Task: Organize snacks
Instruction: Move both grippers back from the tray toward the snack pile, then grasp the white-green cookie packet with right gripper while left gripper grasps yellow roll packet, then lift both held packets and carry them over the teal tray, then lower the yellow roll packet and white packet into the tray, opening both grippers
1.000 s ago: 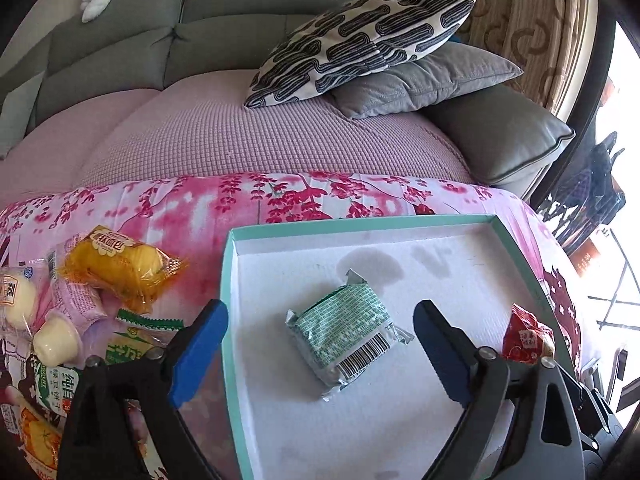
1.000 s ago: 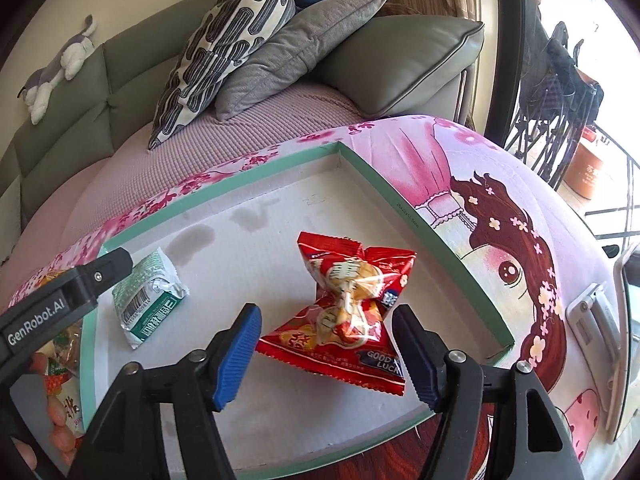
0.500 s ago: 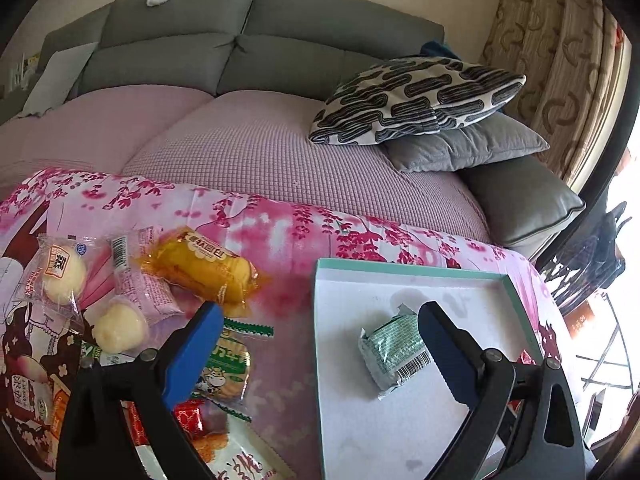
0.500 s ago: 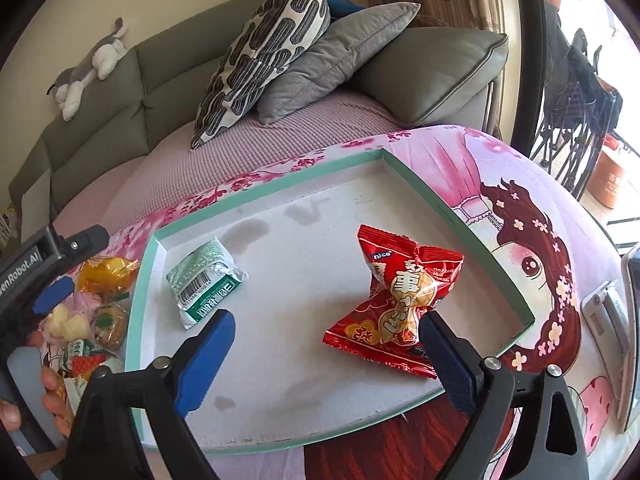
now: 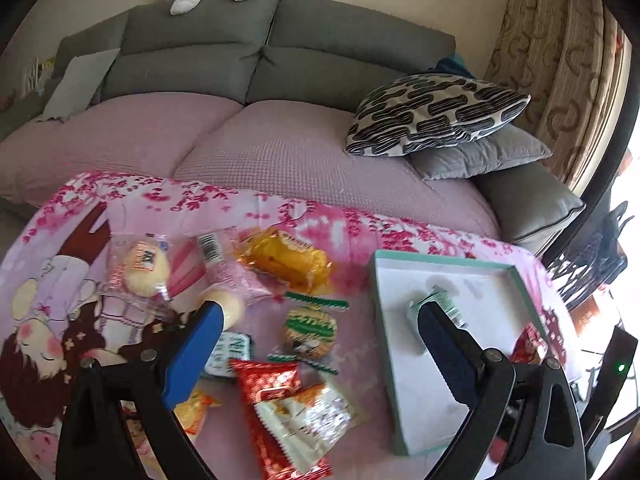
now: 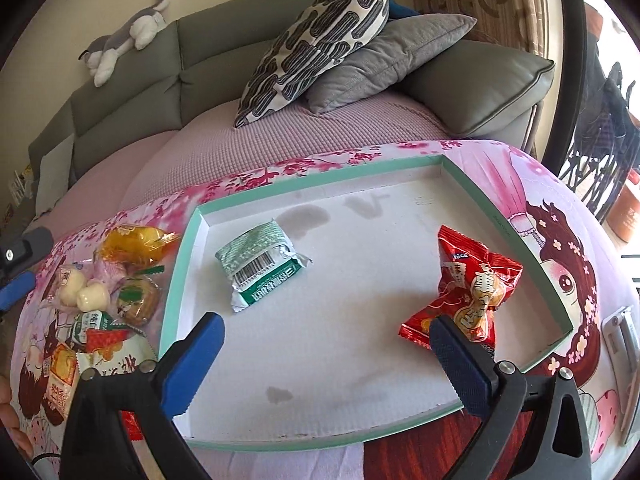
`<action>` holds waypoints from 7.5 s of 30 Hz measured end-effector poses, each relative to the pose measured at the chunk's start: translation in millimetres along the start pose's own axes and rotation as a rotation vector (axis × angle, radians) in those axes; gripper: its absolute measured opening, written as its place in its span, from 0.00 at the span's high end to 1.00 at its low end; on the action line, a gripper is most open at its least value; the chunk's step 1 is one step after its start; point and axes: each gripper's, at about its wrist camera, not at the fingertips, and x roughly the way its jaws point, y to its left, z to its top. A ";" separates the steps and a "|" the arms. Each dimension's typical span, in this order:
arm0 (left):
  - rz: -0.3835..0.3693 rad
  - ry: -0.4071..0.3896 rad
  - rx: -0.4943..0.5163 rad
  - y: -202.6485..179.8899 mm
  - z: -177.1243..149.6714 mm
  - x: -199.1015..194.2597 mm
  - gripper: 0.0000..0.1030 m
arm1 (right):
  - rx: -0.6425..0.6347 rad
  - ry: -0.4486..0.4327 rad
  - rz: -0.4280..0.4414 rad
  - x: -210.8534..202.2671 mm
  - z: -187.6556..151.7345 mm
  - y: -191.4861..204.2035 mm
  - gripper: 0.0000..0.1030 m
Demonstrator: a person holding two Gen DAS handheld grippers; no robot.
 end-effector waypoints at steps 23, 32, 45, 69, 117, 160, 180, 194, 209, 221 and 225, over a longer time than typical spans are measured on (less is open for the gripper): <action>0.349 0.129 -0.136 98.9 -29.3 -18.6 0.05 | -0.229 0.052 0.204 -10.7 -26.2 143.1 0.00; 0.347 0.198 -0.174 121.9 -53.5 -5.7 0.05 | -0.326 0.095 0.216 -6.7 -46.1 175.5 0.00; 0.257 0.252 -0.090 95.3 -63.6 19.0 0.19 | -0.352 0.137 0.160 16.7 -59.5 177.8 0.27; 0.137 0.241 -0.120 86.0 -62.6 19.6 0.40 | -0.338 0.038 0.162 5.7 -48.4 163.3 0.64; 0.169 0.265 -0.103 81.4 -77.9 55.5 0.57 | -0.328 0.050 0.126 32.7 -48.8 153.3 0.73; -0.049 0.078 0.103 -35.5 -50.4 1.1 0.62 | -0.063 -0.092 -0.044 -23.6 -8.1 33.8 0.80; -0.125 0.114 0.259 -121.2 -54.6 39.4 0.62 | 0.072 -0.060 -0.121 -18.4 -4.2 -37.0 0.80; -0.122 0.154 0.283 -125.5 -55.0 71.0 0.55 | 0.063 -0.024 -0.121 -7.3 -4.9 -37.9 0.80; -0.066 0.166 0.282 -118.5 -50.8 65.9 0.28 | 0.053 -0.011 -0.154 -4.6 -5.1 -37.0 0.43; 0.067 0.143 0.258 -101.7 -44.6 61.0 0.16 | 0.035 -0.022 -0.179 -5.0 -5.6 -37.4 0.05; 0.110 0.134 0.244 -93.7 -42.1 61.5 0.09 | 0.030 -0.033 -0.161 -5.8 -5.6 -36.2 0.00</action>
